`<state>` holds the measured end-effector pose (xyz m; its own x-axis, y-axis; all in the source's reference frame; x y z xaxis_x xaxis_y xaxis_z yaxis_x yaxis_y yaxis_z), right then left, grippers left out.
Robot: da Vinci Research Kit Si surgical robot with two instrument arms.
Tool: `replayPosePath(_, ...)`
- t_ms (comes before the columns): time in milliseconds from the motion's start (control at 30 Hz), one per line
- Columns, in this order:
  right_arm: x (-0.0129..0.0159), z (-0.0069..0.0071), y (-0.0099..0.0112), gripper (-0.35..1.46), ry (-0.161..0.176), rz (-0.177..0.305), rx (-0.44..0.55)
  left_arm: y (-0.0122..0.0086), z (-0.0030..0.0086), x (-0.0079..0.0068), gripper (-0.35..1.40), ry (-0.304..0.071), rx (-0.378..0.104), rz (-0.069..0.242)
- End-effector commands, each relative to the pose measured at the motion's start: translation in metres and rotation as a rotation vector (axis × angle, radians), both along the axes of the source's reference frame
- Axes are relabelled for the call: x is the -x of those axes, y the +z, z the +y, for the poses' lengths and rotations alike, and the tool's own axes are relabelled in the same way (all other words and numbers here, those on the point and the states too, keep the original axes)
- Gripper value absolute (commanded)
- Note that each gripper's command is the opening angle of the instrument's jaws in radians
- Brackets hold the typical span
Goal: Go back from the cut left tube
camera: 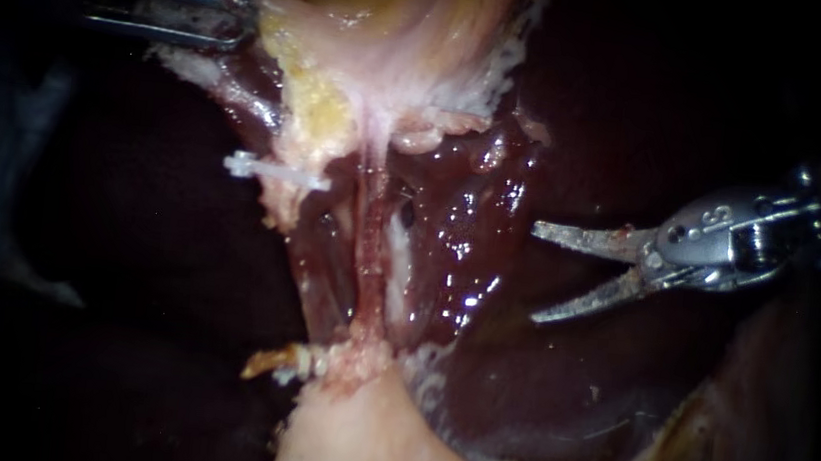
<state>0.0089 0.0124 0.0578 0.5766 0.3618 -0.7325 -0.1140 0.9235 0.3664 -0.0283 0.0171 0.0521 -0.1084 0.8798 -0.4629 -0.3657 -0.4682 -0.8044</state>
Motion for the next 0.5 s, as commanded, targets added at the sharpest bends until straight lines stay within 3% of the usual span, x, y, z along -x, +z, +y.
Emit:
replayPosePath(33,0.0,0.0,0.0,1.45,0.0,0.0,0.0,0.0003,-0.0002,0.0004,-0.35,0.008,0.0,0.006)
replayPosePath(200,0.0,0.0,0.0,1.45,0.0,0.0,0.0,0.0017,-0.0011,0.0016,-0.35,0.026,0.002,0.013)
replayPosePath(500,0.0001,0.0,0.0,1.45,0.0,0.0,0.0,0.0023,-0.001,0.0019,-0.35,0.028,0.003,0.012)
